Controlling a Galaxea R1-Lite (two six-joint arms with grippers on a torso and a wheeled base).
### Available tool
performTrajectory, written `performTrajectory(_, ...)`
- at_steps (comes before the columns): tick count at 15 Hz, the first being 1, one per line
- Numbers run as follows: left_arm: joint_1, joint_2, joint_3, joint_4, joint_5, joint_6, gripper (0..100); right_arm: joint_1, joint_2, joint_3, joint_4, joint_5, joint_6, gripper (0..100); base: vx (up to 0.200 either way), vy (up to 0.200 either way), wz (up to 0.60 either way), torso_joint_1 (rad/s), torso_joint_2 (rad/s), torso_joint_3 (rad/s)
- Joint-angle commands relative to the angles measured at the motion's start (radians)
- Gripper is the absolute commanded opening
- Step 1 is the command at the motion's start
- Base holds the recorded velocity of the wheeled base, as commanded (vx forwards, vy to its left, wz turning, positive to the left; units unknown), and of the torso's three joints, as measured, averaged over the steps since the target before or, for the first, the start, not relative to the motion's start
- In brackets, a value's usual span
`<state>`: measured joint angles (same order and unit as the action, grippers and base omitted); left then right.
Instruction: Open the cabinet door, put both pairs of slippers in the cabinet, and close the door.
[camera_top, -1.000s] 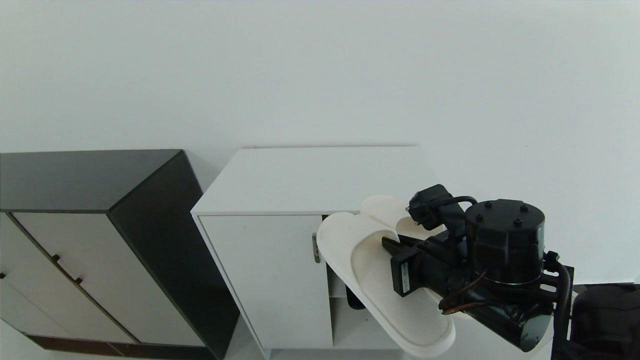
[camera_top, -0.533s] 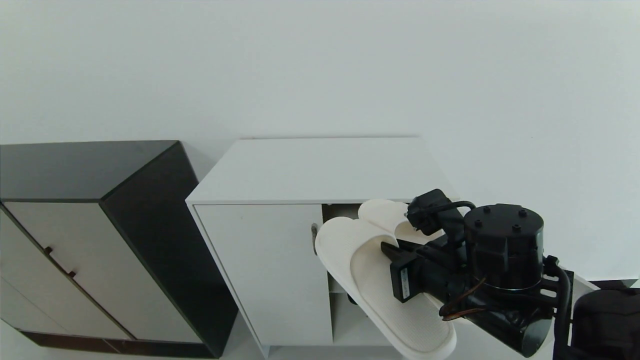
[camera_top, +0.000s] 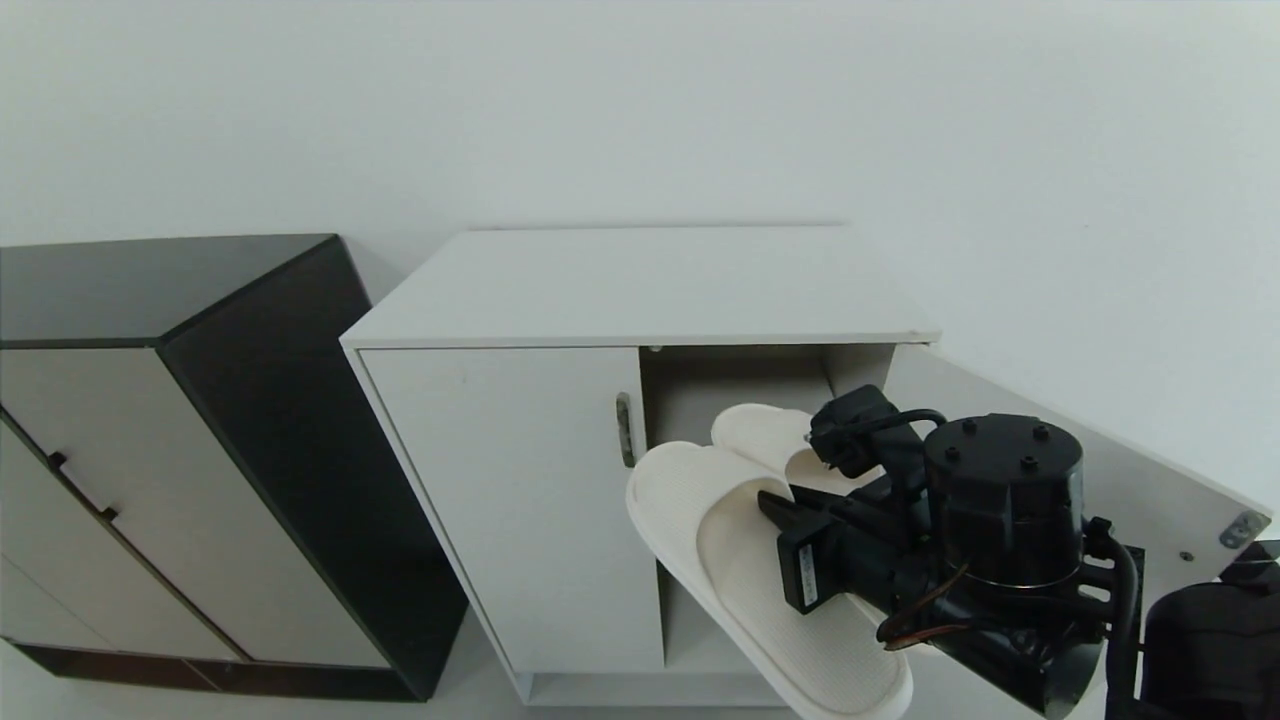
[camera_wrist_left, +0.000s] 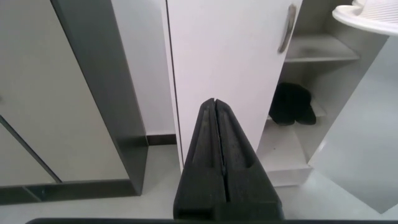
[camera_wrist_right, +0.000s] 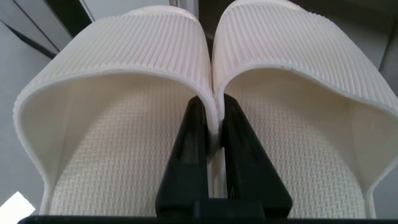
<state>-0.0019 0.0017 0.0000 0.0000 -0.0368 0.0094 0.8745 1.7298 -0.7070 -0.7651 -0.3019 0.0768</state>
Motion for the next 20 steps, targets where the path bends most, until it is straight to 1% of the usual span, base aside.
performTrajectory(1,0.0,0.001,0.0,0.0,0.0,0.0,0,0.0,0.005,0.0,0.0,0.0,0.0,0,0.0,0.0,0.0,-0.188,0.51,0.31)
performTrajectory(6,0.0,0.001,0.0,0.0,0.0,0.0,0,0.0,0.013,0.0,0.0,0.001,0.0,0,0.0,0.0,0.0,-0.175,0.49,0.315)
performTrajectory(12,0.0,0.001,0.0,0.0,0.0,0.001,0,0.0,0.02,0.0,-0.002,0.001,0.0,0,0.0,0.0,0.0,-0.129,0.47,0.339)
performTrajectory(18,0.0,0.001,0.0,0.0,0.0,0.0,0,0.0,0.027,0.001,0.0,0.001,0.0,0,0.0,0.0,0.0,-0.06,0.44,0.378)
performTrajectory(20,0.0,0.001,0.0,0.0,0.0,0.0,0,0.0,0.027,0.011,0.0,0.001,0.0,0,0.0,0.0,0.0,-0.012,0.25,0.237)
